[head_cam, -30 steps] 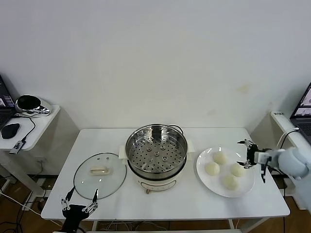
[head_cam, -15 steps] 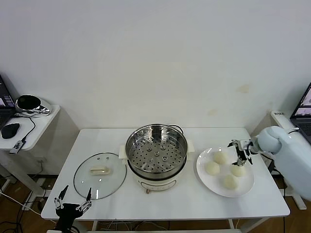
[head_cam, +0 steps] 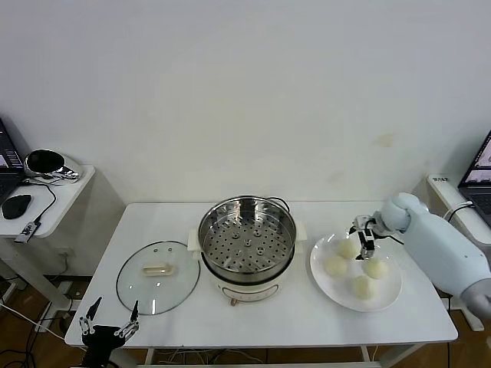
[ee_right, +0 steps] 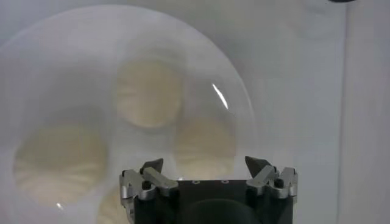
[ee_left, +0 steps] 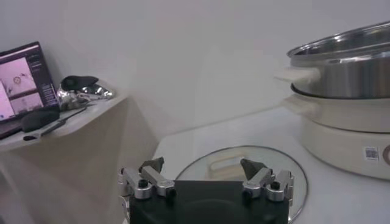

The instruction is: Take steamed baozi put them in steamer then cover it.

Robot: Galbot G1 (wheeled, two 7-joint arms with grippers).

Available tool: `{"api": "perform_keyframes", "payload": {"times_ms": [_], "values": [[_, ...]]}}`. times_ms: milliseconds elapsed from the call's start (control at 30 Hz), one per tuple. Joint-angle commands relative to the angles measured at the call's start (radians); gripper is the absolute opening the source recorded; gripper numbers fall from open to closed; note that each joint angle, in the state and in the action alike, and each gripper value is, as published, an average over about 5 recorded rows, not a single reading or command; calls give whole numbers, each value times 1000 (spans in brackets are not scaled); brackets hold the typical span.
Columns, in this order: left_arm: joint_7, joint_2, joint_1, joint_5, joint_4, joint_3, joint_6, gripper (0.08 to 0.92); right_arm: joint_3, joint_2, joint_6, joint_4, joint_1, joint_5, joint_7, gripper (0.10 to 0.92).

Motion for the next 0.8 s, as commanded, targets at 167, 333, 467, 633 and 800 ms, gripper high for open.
{"api": "perform_keyframes", "payload": {"times_ms": [167, 333, 467, 633, 800], "values": [[0, 0, 2, 1, 0, -5, -1, 823, -28, 47, -10, -69, 26, -21, 3, 797], [0, -1, 1, 1, 1, -7, -1, 823, -27, 52, -16, -73, 20, -36, 4, 750], [0, -2, 1, 1, 0, -7, -1, 823, -27, 56, -18, -77, 17, -38, 8, 703], [-1, -3, 2, 1, 0, -8, -3, 823, -25, 58, -16, -77, 15, -37, 18, 640], [-1, -3, 3, 0, -1, -9, -4, 823, -30, 51, -15, -66, 17, -31, 22, 604]]}}
